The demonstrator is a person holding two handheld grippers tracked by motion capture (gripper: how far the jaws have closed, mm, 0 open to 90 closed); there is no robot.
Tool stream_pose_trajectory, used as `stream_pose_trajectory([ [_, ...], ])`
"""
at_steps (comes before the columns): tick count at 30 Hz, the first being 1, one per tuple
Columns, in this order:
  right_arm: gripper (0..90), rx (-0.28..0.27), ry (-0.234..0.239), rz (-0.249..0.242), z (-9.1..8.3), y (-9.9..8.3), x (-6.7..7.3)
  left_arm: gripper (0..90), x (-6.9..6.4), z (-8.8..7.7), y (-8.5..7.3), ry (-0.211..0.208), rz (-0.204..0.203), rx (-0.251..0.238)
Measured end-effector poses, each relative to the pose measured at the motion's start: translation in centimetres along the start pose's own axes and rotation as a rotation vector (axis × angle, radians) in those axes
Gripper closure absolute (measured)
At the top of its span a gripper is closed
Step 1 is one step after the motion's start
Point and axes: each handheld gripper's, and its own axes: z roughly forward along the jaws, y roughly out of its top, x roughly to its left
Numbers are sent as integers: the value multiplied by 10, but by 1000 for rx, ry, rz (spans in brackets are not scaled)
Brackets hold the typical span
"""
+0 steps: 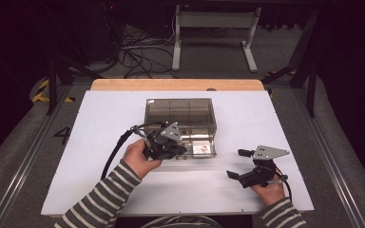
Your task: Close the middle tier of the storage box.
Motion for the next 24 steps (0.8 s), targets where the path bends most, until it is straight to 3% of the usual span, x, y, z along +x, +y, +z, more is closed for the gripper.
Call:
stream_pose_trajectory([
  [11,24,2,-1,1,0,0,0,900,-6,1,-20,-9,-60,24],
  [24,24,5,-2,-3,1,0,1,900,-2,15,-37,23,-121,77],
])
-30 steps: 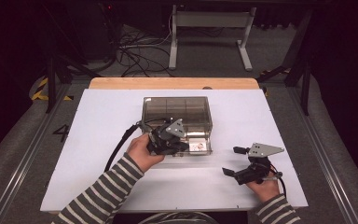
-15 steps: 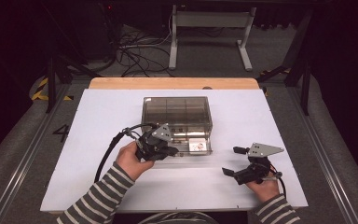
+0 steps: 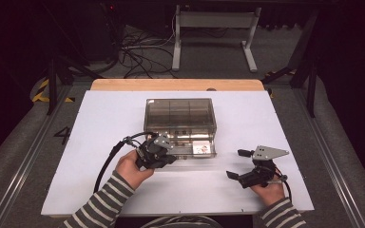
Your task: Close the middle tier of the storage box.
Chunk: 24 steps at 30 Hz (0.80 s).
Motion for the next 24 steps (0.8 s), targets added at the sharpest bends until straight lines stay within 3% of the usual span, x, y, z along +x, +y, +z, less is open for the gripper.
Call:
stream_pose_trajectory([
  [5,24,2,1,-2,0,0,0,900,1,7,-2,2,-13,23],
  [12,24,3,2,-6,0,0,1,900,0,13,-2,51,-13,54],
  [18,24,1,5,-5,0,0,1,900,2,19,-1,53,-43,70],
  [24,24,4,6,-7,0,0,1,900,2,23,0,65,-47,76],
])
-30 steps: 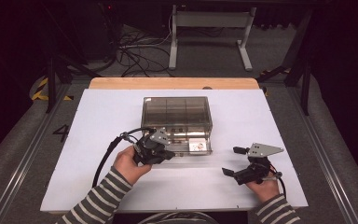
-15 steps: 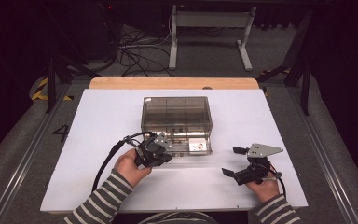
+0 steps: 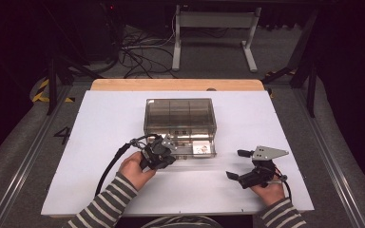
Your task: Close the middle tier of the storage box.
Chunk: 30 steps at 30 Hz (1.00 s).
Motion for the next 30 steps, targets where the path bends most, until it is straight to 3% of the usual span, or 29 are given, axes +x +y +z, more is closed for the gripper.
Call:
stream_pose_trajectory([
  [18,24,1,1,1,0,0,0,900,1,2,1,6,-5,-8],
  [24,24,0,3,0,0,0,0,900,7,1,3,11,-35,-34],
  [30,24,1,3,0,0,0,0,900,14,1,3,12,-90,-71],
])
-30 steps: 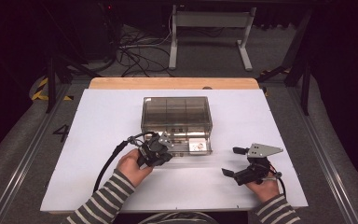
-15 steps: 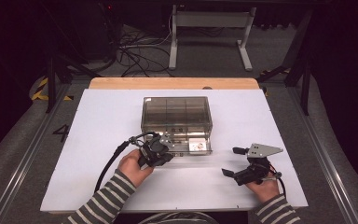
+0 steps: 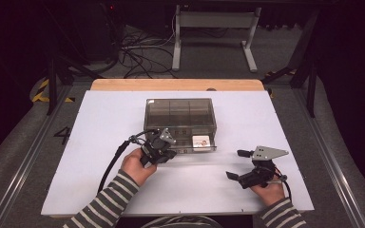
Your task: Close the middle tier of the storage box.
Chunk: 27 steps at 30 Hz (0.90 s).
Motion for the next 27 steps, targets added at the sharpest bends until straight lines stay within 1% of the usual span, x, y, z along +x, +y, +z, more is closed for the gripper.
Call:
stream_pose_trajectory([
  [3,24,-1,2,3,0,0,0,900,4,1,0,6,-12,-13],
  [7,24,-1,2,4,0,0,0,900,8,2,0,31,-16,-27],
  [11,24,-1,2,5,0,0,0,900,11,3,0,38,-33,-44],
  [12,24,-1,2,4,0,0,0,900,11,4,0,43,-34,-50],
  [13,24,-1,2,3,0,0,0,900,12,4,0,57,-30,-52],
  [17,24,0,2,0,0,0,0,900,14,6,1,66,-45,-66],
  [18,24,0,2,-1,0,0,0,900,15,6,1,70,-43,-67],
  [23,24,0,2,-1,0,0,0,900,17,8,2,79,-57,-79],
  [25,24,1,3,-2,0,0,0,900,17,9,1,87,-52,-84],
  [27,24,0,2,-1,0,0,0,900,16,10,2,106,-48,-89],
])
